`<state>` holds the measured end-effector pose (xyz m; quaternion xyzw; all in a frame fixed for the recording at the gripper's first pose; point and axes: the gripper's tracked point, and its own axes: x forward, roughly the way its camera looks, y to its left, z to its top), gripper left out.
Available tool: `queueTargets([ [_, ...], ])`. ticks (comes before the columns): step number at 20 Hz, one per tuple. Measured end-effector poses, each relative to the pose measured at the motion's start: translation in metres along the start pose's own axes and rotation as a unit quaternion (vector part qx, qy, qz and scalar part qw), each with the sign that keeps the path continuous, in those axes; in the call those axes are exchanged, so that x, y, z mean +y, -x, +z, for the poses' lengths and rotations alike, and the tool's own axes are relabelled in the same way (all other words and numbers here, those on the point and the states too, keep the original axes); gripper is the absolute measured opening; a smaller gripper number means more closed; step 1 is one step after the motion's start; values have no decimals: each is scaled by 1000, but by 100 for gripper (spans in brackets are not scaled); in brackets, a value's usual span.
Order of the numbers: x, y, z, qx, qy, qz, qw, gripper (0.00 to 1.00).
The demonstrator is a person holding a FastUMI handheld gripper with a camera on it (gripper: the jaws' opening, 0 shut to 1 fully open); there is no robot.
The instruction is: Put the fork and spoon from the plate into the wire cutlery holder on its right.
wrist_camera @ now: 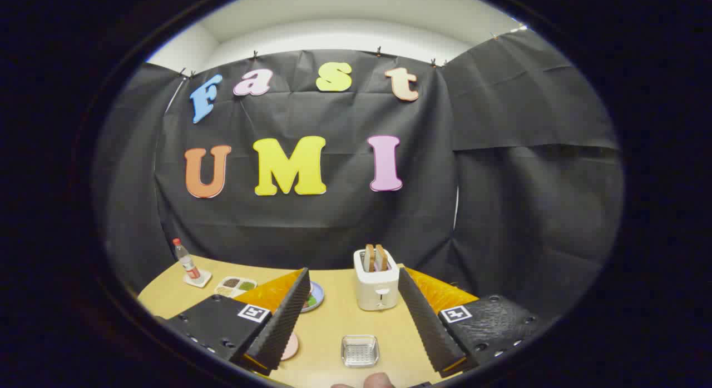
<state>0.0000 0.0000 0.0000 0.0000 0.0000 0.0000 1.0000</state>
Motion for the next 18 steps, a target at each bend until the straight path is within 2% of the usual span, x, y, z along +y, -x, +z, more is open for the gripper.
queueTargets([
  [7,-4,-11,-28,32,23,6,999,95],
  [11,6,-15,-49,67,9,19,998,96],
  [18,16,-28,-65,77,24,25,996,96],
])
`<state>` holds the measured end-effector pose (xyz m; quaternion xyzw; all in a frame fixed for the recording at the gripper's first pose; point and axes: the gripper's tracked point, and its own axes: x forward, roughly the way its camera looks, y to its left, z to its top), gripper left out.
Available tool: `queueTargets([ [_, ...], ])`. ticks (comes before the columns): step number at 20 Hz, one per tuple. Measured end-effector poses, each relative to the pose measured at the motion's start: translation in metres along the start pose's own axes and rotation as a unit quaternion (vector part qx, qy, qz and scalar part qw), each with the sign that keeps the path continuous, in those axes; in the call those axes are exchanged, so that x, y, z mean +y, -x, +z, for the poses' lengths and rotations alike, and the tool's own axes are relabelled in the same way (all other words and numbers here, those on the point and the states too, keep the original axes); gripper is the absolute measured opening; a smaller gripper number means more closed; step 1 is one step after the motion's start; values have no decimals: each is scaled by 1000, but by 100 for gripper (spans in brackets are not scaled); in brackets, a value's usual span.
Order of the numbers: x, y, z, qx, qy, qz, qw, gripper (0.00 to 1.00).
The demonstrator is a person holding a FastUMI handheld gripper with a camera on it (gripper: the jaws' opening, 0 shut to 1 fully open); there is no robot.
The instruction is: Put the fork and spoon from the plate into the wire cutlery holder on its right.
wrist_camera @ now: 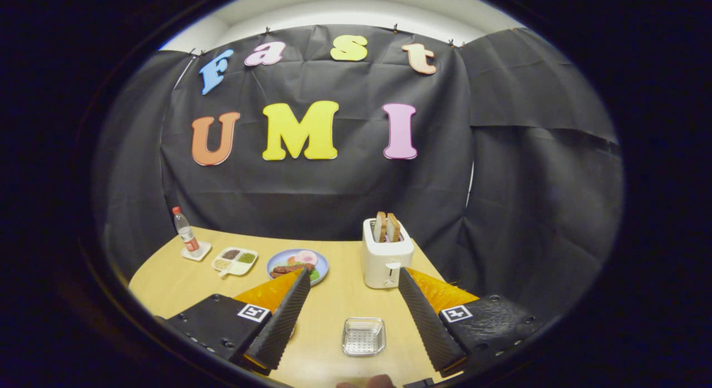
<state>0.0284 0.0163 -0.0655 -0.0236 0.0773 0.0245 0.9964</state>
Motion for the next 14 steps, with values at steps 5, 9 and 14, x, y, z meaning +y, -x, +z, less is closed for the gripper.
queueTargets([
  [5,14,-8,-12,19,2,14,1000,96],
  [9,55,-18,-40,57,15,52,997,95],
  [14,117,-36,-109,141,44,104,984,95],
])
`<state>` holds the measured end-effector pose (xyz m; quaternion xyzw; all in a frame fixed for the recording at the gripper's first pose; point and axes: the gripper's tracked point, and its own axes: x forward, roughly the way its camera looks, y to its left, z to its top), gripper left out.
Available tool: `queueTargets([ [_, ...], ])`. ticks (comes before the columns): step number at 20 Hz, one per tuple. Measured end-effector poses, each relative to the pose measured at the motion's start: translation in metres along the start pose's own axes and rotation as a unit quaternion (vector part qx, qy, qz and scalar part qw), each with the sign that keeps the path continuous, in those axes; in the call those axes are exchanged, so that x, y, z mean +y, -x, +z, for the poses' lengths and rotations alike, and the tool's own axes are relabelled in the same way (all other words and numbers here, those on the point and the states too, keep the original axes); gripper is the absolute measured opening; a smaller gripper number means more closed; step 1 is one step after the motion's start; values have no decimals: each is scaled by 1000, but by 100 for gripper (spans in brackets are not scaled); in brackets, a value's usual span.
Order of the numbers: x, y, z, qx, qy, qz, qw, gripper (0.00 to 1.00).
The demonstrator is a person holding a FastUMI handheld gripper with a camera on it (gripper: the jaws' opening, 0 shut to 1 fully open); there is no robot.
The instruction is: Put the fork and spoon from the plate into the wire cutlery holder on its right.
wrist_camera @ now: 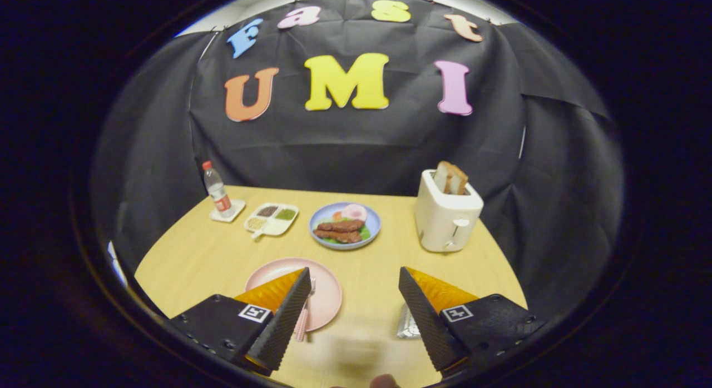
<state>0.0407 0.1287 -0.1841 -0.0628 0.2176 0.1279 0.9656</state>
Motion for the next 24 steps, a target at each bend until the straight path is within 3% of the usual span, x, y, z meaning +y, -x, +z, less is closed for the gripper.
queueTargets([
  [8,59,-48,-77,108,43,41,992,91],
  [9,62,-54,-83,117,52,42,991,82],
  [13,67,-73,-104,147,84,30,985,70],
  [17,66,-88,-121,186,73,16,980,49],
  [20,70,-95,-133,206,55,11,977,45],
  [23,65,-97,-139,222,35,-2,974,14],
  [24,65,-96,-139,229,28,0,973,14],
])
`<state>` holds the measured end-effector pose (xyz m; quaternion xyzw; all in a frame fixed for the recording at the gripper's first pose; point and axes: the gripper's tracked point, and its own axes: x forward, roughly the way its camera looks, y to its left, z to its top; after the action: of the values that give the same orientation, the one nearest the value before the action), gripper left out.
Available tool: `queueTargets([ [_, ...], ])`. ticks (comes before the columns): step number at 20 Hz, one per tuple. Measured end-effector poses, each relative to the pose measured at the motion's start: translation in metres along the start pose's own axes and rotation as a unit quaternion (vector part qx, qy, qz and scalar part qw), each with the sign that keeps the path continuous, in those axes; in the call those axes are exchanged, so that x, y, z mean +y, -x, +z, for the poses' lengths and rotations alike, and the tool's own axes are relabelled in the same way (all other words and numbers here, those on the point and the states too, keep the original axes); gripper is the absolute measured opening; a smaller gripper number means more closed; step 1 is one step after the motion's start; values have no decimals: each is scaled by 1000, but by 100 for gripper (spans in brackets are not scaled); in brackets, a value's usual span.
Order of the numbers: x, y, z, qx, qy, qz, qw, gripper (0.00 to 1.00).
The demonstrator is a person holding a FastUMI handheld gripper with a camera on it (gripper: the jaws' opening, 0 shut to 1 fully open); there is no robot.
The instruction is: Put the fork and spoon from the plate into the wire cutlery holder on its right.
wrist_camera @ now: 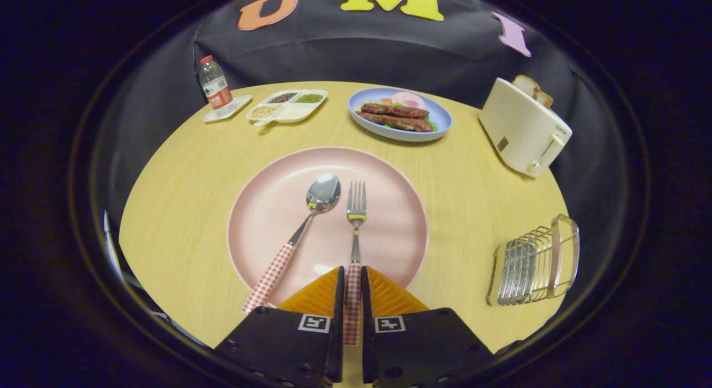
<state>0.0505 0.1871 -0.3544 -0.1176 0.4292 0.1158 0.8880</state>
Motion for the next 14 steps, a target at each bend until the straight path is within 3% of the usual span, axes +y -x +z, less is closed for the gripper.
queueTargets([
  [2,-3,1,0,10,-16,-2,1000,7],
  [8,-19,63,16,53,-80,33,995,7],
  [14,-107,159,44,69,-118,2,991,7],
])
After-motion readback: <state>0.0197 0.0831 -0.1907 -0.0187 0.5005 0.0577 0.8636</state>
